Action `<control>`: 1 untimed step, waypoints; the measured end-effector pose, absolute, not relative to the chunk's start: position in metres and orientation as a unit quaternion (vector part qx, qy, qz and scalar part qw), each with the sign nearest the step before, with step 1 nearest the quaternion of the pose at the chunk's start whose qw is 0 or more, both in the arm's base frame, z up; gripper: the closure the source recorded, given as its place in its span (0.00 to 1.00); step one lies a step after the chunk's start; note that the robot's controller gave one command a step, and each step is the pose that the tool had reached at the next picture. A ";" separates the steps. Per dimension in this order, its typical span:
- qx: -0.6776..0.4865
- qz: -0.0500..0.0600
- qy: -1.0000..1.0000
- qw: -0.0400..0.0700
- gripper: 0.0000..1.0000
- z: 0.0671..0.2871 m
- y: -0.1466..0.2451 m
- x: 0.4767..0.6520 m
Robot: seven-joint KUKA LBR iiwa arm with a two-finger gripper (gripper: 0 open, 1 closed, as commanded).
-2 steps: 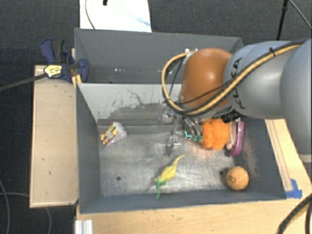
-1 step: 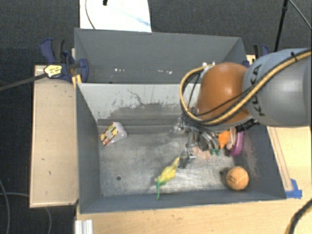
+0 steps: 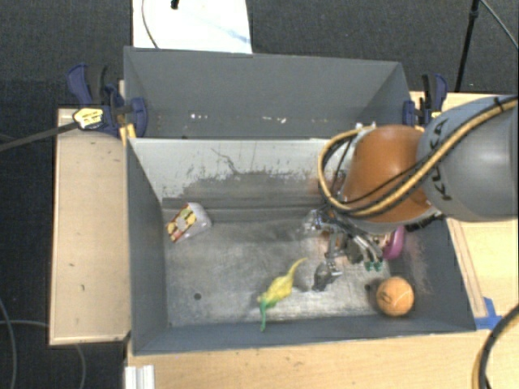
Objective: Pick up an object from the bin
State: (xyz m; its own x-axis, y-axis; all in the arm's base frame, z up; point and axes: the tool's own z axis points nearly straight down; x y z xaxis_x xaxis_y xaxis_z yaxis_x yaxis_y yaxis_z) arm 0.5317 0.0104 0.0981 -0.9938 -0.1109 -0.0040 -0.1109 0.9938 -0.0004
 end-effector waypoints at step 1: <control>-0.114 0.001 0.993 0.004 1.00 0.074 0.083 0.520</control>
Offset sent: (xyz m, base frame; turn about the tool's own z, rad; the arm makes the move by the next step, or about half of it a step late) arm 0.0000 0.0000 0.0000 0.0000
